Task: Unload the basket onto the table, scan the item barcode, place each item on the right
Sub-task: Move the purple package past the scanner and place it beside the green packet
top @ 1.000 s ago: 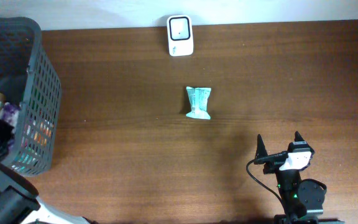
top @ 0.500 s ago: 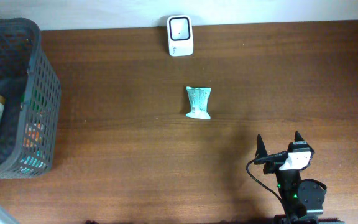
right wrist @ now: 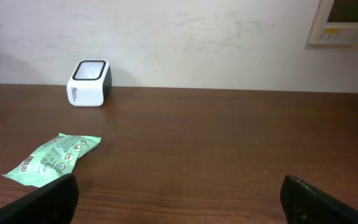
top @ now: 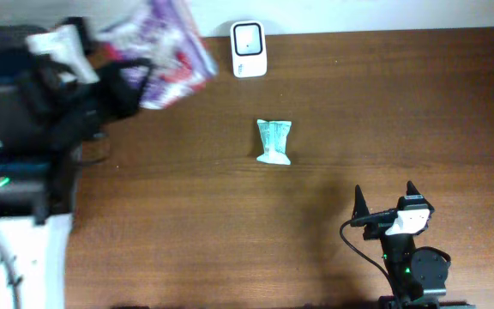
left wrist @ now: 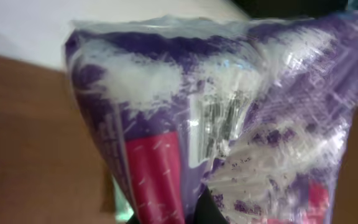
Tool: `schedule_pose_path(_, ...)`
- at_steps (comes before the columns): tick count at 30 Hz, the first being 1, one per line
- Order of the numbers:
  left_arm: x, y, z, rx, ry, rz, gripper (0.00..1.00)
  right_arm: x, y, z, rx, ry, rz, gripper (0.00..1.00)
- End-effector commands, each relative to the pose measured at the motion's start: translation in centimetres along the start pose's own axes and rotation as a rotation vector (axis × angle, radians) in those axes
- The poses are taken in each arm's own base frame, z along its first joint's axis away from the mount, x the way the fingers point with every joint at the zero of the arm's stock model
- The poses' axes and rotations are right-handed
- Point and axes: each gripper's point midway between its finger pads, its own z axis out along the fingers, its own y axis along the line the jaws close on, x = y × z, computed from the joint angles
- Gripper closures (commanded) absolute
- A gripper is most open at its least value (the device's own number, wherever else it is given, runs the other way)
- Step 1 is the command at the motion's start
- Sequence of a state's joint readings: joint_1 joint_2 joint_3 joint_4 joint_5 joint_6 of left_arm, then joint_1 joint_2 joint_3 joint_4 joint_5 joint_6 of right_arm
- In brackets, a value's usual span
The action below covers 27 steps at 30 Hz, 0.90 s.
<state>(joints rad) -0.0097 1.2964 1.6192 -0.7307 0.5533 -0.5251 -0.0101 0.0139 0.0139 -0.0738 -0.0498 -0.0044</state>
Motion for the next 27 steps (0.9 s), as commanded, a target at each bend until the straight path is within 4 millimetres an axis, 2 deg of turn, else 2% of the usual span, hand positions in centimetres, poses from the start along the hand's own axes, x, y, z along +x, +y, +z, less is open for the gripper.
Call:
schedule_pose_path(1, 5.0, 0.1, 6.1, -0.058, 0.173, 0.074, 1.0, 0.3, 0.4, 0.0, -0.016, 0.003, -0.006, 0.01)
schedule_pose_path(2, 7.4, 1.3, 8.9, -0.141, 0.238, 0.088, 1.0, 0.3, 0.3, 0.0, -0.016, 0.003, -0.006, 0.01)
schedule_pose_path(3, 8.7, 2.1, 10.4, -0.187, 0.269, 0.099, 1.0, 0.3, 0.4, 0.0, -0.016, 0.003, -0.007, 0.01)
schedule_pose_path(4, 10.6, 3.9, 12.8, -0.283, 0.305, 0.126, 1.0, 0.3, 0.4, 0.0, -0.016, 0.003, -0.006, 0.01)
schedule_pose_path(5, 11.4, 5.1, 13.9, -0.346, 0.315, 0.149, 1.0, 0.3, 0.4, 0.0, -0.016, 0.003, -0.006, 0.01)
schedule_pose_path(8, 13.2, 8.9, 16.2, -0.493, 0.367, 0.288, 1.0, 0.3, 0.4, 0.0, -0.016, 0.003, -0.006, 0.01)
schedule_pose_path(9, 13.9, 10.7, 17.0, -0.549, 0.402, 0.363, 1.0, 0.3, 0.4, 0.0, -0.016, 0.003, -0.006, 0.01)
schedule_pose_path(11, 14.1, 14.2, 17.3, -0.697, 0.425, 0.448, 1.0, 0.3, 0.4, 0.0, -0.016, 0.003, -0.006, 0.01)
schedule_pose_path(13, 15.1, 16.2, 17.9, -0.753, 0.464, 0.456, 1.0, 0.3, 0.4, 0.0, -0.016, 0.003, -0.006, 0.01)
schedule_pose_path(14, 15.9, 16.4, 18.3, -0.739, 0.49, 0.448, 1.0, 0.3, 0.4, 0.0, -0.016, 0.003, -0.006, 0.01)
schedule_pose_path(16, 19.6, 16.5, 20.1, -0.632, 0.605, 0.391, 1.0, 0.3, 0.4, 0.0, -0.016, 0.003, -0.006, 0.01)
schedule_pose_path(22, 26.6, 16.5, 22.7, -0.476, 0.798, 0.297, 1.0, 0.3, 0.4, 0.0, -0.016, 0.003, -0.006, 0.01)
schedule_pose_path(24, 28.1, 15.2, 23.4, -0.396, 0.83, 0.273, 1.0, 0.3, 0.4, 0.0, -0.016, 0.003, -0.006, 0.01)
schedule_pose_path(27, 29.0, 12.9, 24.2, -0.321, 0.826, 0.191, 1.0, 0.3, 0.4, 0.0, -0.016, 0.003, -0.006, 0.01)
